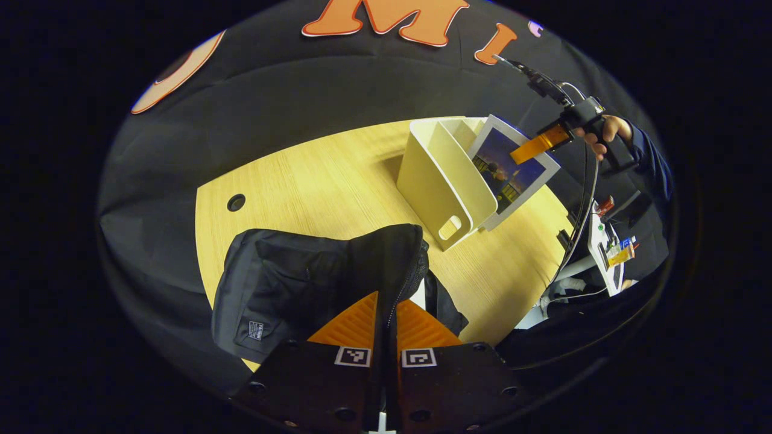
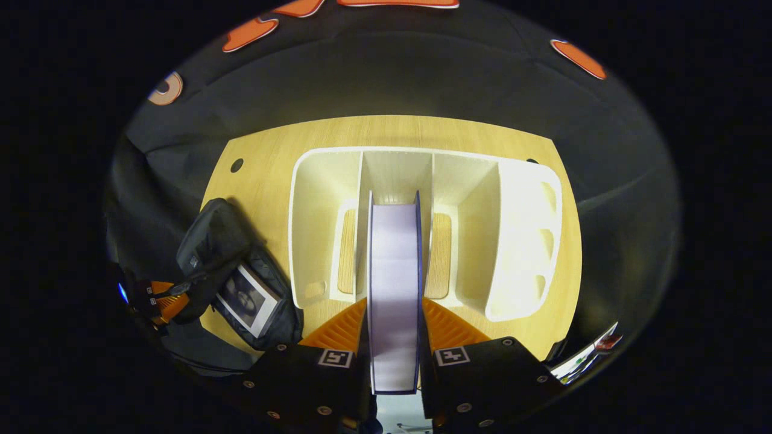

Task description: Open the schoolbag, grab two books from the bookshelf and put them into the schoolbag.

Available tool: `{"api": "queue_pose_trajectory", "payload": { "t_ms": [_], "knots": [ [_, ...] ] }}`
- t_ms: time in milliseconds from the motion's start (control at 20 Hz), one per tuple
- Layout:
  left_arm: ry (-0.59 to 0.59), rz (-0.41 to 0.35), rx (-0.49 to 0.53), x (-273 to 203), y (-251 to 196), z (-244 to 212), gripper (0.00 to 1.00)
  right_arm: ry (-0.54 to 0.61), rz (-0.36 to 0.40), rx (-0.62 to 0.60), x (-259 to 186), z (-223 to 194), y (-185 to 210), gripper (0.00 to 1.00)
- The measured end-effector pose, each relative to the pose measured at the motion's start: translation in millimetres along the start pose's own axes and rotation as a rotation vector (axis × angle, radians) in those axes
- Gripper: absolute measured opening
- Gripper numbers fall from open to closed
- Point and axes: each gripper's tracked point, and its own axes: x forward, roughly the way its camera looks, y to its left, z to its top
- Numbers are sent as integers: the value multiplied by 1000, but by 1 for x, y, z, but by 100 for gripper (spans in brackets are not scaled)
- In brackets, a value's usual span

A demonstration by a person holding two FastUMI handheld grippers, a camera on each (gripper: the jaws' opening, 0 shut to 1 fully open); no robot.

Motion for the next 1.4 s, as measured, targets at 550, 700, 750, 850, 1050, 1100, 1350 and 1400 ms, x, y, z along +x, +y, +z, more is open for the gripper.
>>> {"api": "queue_pose_trajectory", "payload": {
  "t_ms": [550,700,750,850,1050,1100,1350,1400],
  "knots": [
    [-28,-66,66,-7,1,-11,5,-29,26,157,-39,-84,22,33],
    [-34,-78,96,-8,0,-12,5,-54,43,205,-48,-104,31,34],
    [-34,-81,104,-8,1,-12,5,-60,45,219,-51,-111,33,33],
    [-34,-90,118,-9,2,-11,5,-73,61,255,-57,-124,39,33],
    [-37,-106,150,-15,6,-20,5,-109,115,349,-64,-143,54,33],
    [-35,-114,160,-14,5,-19,5,-116,143,386,-65,-146,61,33],
    [-37,-130,195,-16,5,-22,5,-178,285,481,-78,-150,103,33],
    [-38,-132,196,-17,5,-21,5,-196,314,491,-81,-146,112,32]
  ]
}}
